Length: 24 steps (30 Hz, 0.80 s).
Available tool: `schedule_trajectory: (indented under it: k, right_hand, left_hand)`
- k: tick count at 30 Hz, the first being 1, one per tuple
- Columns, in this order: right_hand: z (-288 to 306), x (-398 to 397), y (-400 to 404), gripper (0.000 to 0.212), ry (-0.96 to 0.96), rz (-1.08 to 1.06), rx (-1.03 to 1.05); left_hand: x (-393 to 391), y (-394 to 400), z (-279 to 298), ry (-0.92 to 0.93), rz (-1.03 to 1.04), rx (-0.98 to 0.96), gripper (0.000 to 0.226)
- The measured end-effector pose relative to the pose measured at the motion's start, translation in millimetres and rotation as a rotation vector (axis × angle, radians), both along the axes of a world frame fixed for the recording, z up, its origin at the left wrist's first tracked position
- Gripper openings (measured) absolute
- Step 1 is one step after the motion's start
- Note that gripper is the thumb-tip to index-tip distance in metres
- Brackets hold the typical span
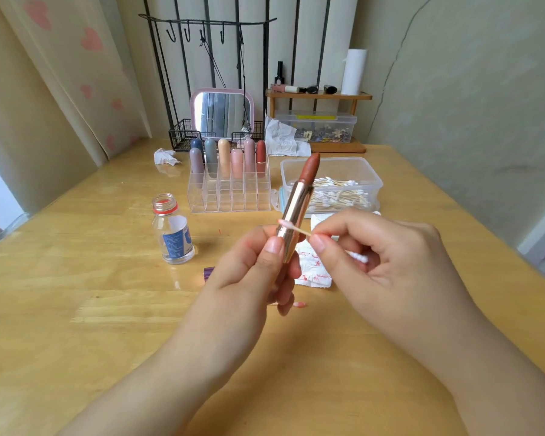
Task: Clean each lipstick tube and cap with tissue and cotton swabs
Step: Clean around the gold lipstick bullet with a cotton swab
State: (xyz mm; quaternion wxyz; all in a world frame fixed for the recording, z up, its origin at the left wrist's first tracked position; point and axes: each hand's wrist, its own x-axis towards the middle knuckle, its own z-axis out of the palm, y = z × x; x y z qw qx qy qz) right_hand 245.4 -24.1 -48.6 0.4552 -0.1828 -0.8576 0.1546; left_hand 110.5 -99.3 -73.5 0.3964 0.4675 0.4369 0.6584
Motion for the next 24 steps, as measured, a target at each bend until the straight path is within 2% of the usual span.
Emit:
schedule_trajectory:
  k: [8,16,24]
  right_hand:
    - [-0.4,4.9,8.9,0.011,-0.014,0.092,-0.213]
    - [-1.5,1.4,4.8,0.006,0.028,0.042,-0.162]
    - [-1.1,0.6,2.5,0.019,-0.005,0.071,-0.167]
  left_hand:
    - [0.0,-0.7,3.2,-0.097,-0.027,0.008,0.023]
    - [-1.4,-1.1,2.1,-0.048,-0.045,0.023,0.022]
    - [-1.4,0.5,-0.2,-0.048,-0.057,0.031,0.028]
